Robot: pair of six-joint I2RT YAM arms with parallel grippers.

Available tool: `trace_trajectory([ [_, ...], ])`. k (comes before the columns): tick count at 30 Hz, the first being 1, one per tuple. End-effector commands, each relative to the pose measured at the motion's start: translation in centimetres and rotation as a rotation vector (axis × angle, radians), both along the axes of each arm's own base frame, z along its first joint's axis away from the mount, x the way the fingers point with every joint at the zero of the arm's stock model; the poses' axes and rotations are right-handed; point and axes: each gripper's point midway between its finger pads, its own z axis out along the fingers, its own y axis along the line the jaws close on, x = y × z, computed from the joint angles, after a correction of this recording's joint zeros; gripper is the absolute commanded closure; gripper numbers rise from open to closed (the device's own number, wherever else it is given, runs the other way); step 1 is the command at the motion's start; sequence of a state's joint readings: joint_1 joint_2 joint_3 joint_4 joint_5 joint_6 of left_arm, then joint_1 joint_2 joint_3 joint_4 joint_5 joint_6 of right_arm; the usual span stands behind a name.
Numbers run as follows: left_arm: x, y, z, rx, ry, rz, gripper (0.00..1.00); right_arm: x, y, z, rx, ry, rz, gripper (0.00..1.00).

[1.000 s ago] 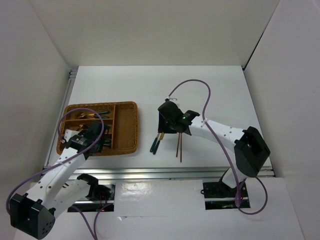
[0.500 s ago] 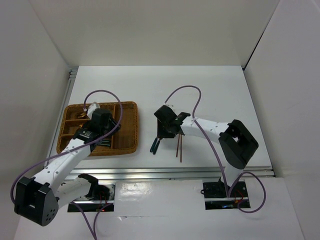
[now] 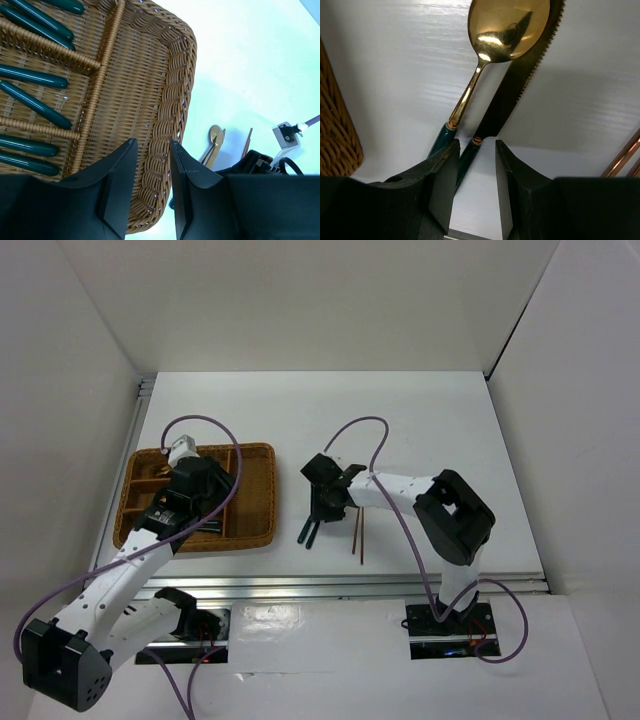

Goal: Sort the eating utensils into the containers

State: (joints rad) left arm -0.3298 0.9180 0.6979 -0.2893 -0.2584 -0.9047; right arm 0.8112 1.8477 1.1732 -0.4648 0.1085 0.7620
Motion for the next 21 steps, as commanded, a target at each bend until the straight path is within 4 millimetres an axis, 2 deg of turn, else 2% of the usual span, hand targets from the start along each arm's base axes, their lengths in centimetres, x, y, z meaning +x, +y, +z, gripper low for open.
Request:
trace_trajectory([
  [1,0.5,0.6,0.9,0.033,-0.050,0.011,0.54,1.2,1.2,1.2,0.034,-0.018,-0.010,0.58],
  [5,0.6,0.8,0.8,0.049,-0.042,0.013,0.54,0.8,1.4,0.9,0.018,-0.002,-0.001,0.58],
  [11,0.5,0.8,0.3,0.063,-0.025,0.008,0.54,-0.1,-0.7,-1.7,-0.096,0.051,-0.027,0.61],
  [15,0.3,1.1,0.9,0.062,-0.042,0.017,0.54,-0.4,-1.4,-2.3,-0.138,0.074,-0.030,0.64],
  [16,0.1,1.2,0.5,0.066,-0.032,0.016,0.54,-0.3,-1.3,-2.3,-0.132,0.068,-0.031,0.68],
  [19,0.0,1.4,1.1,0.064,-0.053,0.025,0.54,-0.5,-1.5,-2.6,-0.138,0.074,-0.030,0.74],
  [21,0.0,0.9,0.9,0.057,-0.053,-0.003,0.54,-0.2,-1.1,-2.2,-0.126,0.067,-0.039,0.84],
])
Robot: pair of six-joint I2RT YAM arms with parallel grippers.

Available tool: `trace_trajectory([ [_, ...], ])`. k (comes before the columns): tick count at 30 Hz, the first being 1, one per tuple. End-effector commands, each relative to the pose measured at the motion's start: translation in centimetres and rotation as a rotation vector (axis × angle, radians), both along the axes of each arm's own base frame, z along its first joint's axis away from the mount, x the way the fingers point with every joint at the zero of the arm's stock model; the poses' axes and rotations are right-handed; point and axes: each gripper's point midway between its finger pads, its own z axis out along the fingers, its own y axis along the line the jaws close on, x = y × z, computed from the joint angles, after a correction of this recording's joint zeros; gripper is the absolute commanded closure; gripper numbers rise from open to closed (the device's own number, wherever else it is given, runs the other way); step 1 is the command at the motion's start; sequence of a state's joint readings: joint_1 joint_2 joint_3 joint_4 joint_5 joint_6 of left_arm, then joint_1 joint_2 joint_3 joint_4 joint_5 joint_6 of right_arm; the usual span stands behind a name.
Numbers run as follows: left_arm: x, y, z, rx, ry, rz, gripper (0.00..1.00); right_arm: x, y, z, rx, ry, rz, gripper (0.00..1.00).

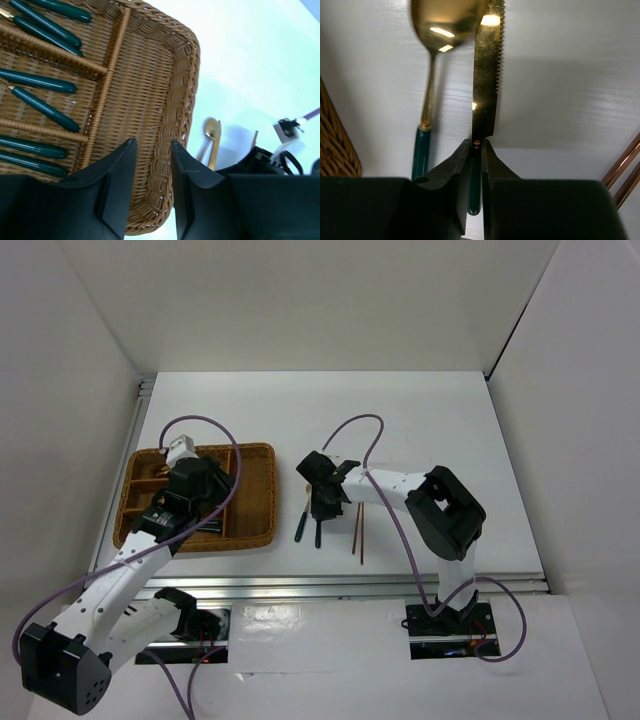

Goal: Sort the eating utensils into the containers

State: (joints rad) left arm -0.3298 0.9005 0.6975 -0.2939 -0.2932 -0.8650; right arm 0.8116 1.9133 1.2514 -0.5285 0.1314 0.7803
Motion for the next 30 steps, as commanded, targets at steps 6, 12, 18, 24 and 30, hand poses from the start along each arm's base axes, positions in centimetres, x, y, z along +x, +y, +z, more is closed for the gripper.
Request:
trace_trajectory([
  [6,0.4,-5.8,1.2,-0.105,-0.110,-0.331,0.45,0.7,0.9,3.1,0.003,-0.014,0.014,0.92],
  [12,-1.9,-12.0,0.2,-0.302,-0.136,-0.695,0.45,2.6,0.7,8.9,0.051,-0.168,-0.015,0.92],
  [18,-3.4,-14.2,-0.3,-0.378,-0.157,-0.830,0.40,3.7,0.8,10.3,0.084,-0.217,-0.026,0.92],
  [24,-4.1,-16.2,-1.2,-0.389,-0.124,-0.895,0.37,4.8,2.3,11.8,0.161,-0.254,-0.012,0.92],
  [30,-4.2,-18.1,-3.7,-0.405,-0.025,-0.933,0.38,5.3,2.9,13.2,0.191,-0.289,0.010,0.92],
])
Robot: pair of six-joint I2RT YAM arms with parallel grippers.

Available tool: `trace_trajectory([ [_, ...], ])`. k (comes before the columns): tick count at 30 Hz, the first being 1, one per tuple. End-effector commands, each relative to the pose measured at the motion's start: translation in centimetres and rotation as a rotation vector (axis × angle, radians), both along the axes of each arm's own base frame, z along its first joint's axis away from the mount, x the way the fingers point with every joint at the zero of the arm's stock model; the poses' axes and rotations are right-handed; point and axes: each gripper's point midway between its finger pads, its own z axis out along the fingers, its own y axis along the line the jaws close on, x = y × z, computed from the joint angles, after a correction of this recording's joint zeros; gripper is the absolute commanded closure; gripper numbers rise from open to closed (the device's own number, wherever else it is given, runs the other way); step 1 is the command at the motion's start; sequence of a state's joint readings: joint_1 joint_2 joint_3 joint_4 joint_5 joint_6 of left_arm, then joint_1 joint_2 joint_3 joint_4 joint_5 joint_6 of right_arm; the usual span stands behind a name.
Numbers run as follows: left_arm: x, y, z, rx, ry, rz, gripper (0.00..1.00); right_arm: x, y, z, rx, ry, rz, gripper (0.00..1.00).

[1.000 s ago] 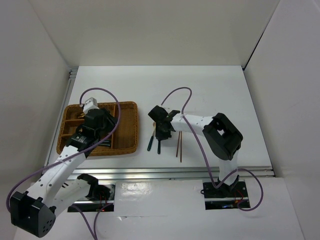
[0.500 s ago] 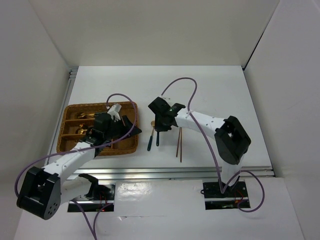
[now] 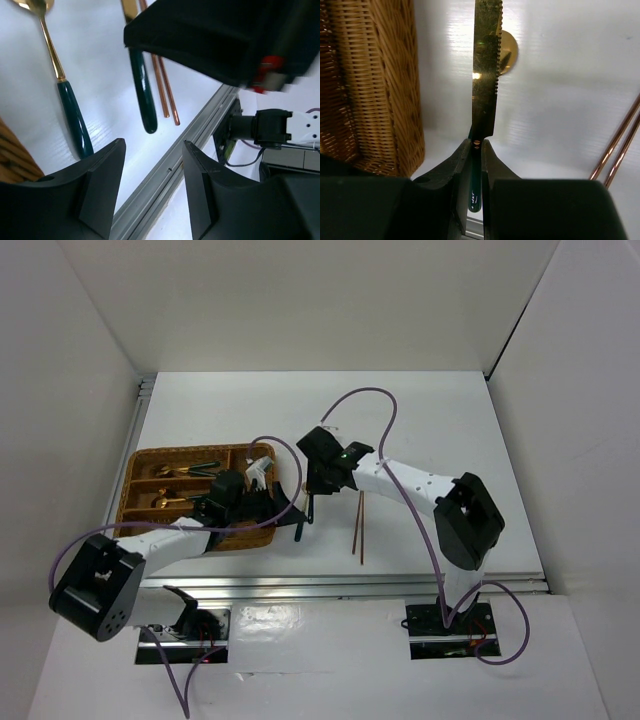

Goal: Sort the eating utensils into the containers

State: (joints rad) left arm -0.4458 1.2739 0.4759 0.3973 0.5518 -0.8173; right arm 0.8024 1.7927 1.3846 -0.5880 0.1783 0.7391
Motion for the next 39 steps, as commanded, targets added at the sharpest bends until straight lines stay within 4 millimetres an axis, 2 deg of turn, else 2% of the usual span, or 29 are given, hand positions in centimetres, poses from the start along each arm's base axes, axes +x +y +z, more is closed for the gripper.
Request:
trace_trajectory([
  [1,1.0,-1.8,2.2,-0.052,-0.064,-0.053,0.38,2.1,1.7,4.9,0.110,-0.116,0.014,0.92],
  [2,0.9,-2.1,1.6,-0.048,-0.054,-0.062,0.38,2.0,2.1,5.5,0.133,-0.121,0.024,0.92],
  [6,1.8,-2.8,1.6,-0.055,-0.041,-0.054,0.41,1.7,2.6,6.1,0.176,-0.128,0.045,0.92],
  [11,3.4,-3.6,2.0,-0.064,-0.051,-0.043,0.49,1.4,2.5,5.4,0.173,-0.115,0.050,0.92],
  [13,3.8,-3.8,1.5,-0.063,-0.033,-0.039,0.73,1.2,2.3,5.6,0.176,-0.117,0.050,0.92],
  [14,3.8,-3.9,1.3,-0.056,-0.017,-0.039,0.80,1.4,2.5,5.7,0.183,-0.125,0.051,0.92],
  [16,3.8,-3.7,0.5,-0.043,0.016,-0.026,0.83,1.4,2.1,5.8,0.173,-0.135,0.039,0.92],
  [19,4.1,-3.4,0.0,-0.019,0.027,0.007,0.83,1.3,1.5,5.8,0.151,-0.136,0.025,0.84],
  [23,5.1,-2.1,1.2,-0.002,-0.018,0.097,0.83,1.3,0.9,6.9,0.142,-0.151,0.012,0.70],
  [24,5.2,-2.0,1.7,-0.009,-0.025,0.110,0.83,1.4,0.6,7.5,0.134,-0.159,0.002,0.60],
  [26,5.8,-0.5,1.5,-0.002,-0.012,0.168,0.83,1.6,0.1,8.9,0.134,-0.193,-0.006,0.52],
  [27,6.0,0.0,2.2,-0.010,-0.019,0.192,0.83,1.4,-0.1,10.2,0.157,-0.216,-0.007,0.46],
  [29,6.2,1.5,1.8,-0.003,-0.014,0.236,0.83,1.5,-0.5,11.8,0.169,-0.261,-0.013,0.44],
  [30,6.4,2.1,2.9,-0.015,-0.028,0.270,0.83,1.8,-1.2,12.9,0.181,-0.285,-0.032,0.43],
  [31,6.4,2.8,3.0,-0.010,-0.031,0.293,0.83,2.0,-1.9,13.2,0.173,-0.292,-0.050,0.43],
  [33,6.9,4.7,3.2,0.014,-0.034,0.393,0.85,2.1,-2.9,13.3,0.159,-0.301,-0.073,0.42],
  [34,7.3,5.9,3.5,0.011,-0.010,0.467,0.85,2.3,-3.5,12.7,0.142,-0.295,-0.089,0.42],
  [35,6.4,7.0,3.6,0.033,0.022,0.523,0.85,2.2,-3.6,12.2,0.134,-0.288,-0.088,0.42],
  [36,7.0,9.7,3.0,0.069,0.038,0.658,0.85,2.0,-3.9,11.3,0.130,-0.261,-0.083,0.42],
  [37,6.8,11.0,3.2,0.078,0.054,0.730,0.85,1.7,-3.8,10.8,0.131,-0.246,-0.073,0.42],
  [38,6.1,12.4,4.2,0.032,0.069,0.820,0.83,1.6,-3.6,10.8,0.140,-0.238,-0.062,0.42],
  [39,4.8,14.3,2.8,0.066,0.140,0.909,0.83,1.0,-3.4,9.8,0.144,-0.209,-0.042,0.42],
])
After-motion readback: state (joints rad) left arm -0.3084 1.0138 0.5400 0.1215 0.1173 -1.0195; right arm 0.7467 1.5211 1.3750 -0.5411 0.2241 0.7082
